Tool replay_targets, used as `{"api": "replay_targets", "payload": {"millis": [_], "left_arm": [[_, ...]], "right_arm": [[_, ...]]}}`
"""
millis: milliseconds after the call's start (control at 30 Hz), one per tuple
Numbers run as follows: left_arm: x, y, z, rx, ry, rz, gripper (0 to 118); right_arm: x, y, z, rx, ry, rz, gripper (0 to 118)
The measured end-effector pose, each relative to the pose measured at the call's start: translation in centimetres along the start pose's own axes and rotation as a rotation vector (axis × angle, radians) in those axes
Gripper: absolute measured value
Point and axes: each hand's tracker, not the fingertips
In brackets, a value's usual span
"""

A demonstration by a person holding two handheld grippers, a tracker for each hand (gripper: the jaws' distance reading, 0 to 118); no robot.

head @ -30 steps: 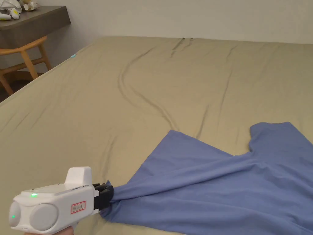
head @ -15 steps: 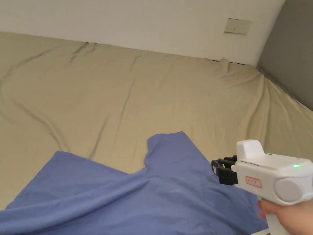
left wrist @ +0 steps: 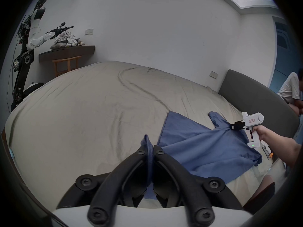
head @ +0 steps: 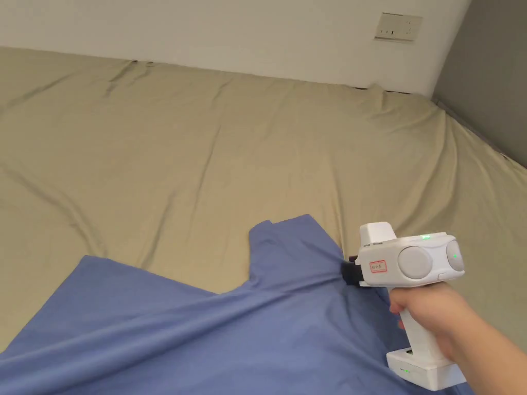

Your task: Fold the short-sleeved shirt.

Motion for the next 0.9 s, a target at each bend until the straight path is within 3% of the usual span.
{"api": "replay_targets", "payload": {"millis": [100, 267, 433, 633, 900], "left_arm": [[-0.1, 0.4, 0.5, 0.007, -0.003, 0.001, 3], [-0.2, 3.4, 2.5, 0.078, -0.021, -0.029, 3], [0.4, 7.6, 5.1, 0.186, -0.044, -0.008, 3], [2.9, 15.2, 7.5, 0.287, -0.087, -0.024, 3], [8.3, 26.9, 9.4, 0.404, -0.124, -0.110, 3]], "right_arm": [[-0.5, -0.6, 2.0, 0.001, 0.041, -0.009, 3], [-0.6, 0.5, 10.6, 0.268, 0.057, -0.039, 3], [0.1, 2.8, 23.2, 0.464, -0.014, 0.012, 3], [1.7, 4.8, 38.1, 0.630, -0.108, -0.009, 3], [4.3, 9.7, 48.0, 0.737, -0.197, -0.046, 3]]}}
